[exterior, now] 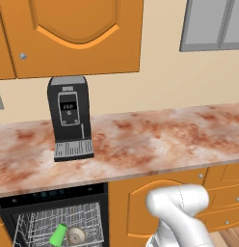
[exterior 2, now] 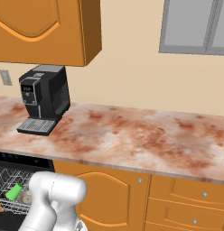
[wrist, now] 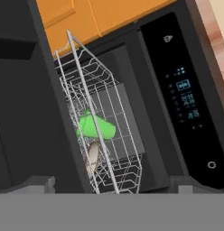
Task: Pick up the cup and bowl from the counter, place them in the dishwasher, and close the dishwasher door.
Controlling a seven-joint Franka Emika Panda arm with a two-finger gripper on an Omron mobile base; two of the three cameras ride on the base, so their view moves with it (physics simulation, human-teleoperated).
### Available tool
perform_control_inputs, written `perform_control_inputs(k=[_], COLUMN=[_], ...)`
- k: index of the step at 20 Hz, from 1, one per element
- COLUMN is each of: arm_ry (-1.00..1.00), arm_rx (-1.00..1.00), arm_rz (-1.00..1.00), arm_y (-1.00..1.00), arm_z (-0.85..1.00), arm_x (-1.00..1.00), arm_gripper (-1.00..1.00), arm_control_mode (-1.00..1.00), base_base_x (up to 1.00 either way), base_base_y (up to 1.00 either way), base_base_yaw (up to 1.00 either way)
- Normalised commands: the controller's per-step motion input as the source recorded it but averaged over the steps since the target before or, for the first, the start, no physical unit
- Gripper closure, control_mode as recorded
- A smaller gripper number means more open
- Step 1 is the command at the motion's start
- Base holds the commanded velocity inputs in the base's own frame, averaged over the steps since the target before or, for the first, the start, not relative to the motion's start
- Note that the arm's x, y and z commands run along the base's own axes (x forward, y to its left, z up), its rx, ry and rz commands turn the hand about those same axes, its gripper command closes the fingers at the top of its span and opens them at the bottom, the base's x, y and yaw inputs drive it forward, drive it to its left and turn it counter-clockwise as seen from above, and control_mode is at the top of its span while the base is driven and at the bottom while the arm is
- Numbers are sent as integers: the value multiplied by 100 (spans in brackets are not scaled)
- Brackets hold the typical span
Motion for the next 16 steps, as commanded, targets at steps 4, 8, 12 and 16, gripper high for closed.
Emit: perform_control_inputs(k=[4,8,12,16], arm_ry=[0,0,0,0], arm_rx=[0,0,0,0], arm_rz=[0,0,0,0], arm_y=[26,46,60,47], arm_z=[-40,-28,-44,-51], arm_x=[-13,-5,-6,-3], arm_gripper=[-100,-100,-100,-100], arm_control_mode=[-100,-100,-100,-100], base_base_x=[0,0,0,0], base_base_y=[0,0,0,0], base_base_yaw=[0,0,0,0])
